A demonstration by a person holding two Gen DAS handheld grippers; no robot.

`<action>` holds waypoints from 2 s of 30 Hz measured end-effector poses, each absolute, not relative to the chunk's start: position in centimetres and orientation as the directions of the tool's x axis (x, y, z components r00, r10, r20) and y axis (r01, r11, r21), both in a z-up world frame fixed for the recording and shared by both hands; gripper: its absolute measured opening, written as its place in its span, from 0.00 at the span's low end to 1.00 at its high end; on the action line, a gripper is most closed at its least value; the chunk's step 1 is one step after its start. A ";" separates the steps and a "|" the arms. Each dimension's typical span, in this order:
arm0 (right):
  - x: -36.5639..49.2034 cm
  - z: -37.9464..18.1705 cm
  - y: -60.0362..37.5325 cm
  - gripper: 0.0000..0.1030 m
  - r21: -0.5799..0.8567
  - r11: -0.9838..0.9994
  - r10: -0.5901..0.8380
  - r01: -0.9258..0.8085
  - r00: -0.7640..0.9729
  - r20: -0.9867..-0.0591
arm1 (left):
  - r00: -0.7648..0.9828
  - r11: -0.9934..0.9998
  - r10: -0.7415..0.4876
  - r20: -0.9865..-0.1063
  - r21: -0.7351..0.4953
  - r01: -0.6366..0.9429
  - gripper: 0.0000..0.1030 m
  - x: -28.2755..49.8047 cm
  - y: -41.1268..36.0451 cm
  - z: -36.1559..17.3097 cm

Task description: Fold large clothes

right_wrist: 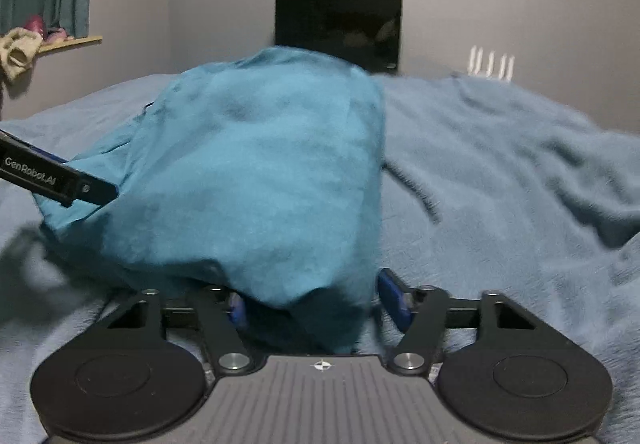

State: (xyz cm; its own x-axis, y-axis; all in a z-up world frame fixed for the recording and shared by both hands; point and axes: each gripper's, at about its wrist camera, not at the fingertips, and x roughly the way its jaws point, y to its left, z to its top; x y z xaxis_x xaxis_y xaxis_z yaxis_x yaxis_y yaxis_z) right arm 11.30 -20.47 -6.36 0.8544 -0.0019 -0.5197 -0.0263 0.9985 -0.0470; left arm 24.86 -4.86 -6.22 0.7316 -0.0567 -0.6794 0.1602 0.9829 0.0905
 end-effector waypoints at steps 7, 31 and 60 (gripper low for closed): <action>11.5 -6.4 -24.0 0.44 0.158 0.985 0.033 0.069 0.825 -0.564 | 0.702 0.986 -0.090 -0.706 0.038 0.164 0.97 25.8 -4.7 -7.1; 3.5 -4.7 -19.7 1.00 0.177 0.984 0.088 0.036 0.762 -0.642 | 0.760 0.989 -0.136 -0.635 -0.045 0.140 0.99 12.5 0.3 -8.6; 5.9 -8.5 -15.5 1.00 0.001 1.000 0.017 -0.020 0.831 -0.556 | 0.806 0.964 -0.163 -0.569 0.081 0.252 0.99 12.9 -2.9 -11.6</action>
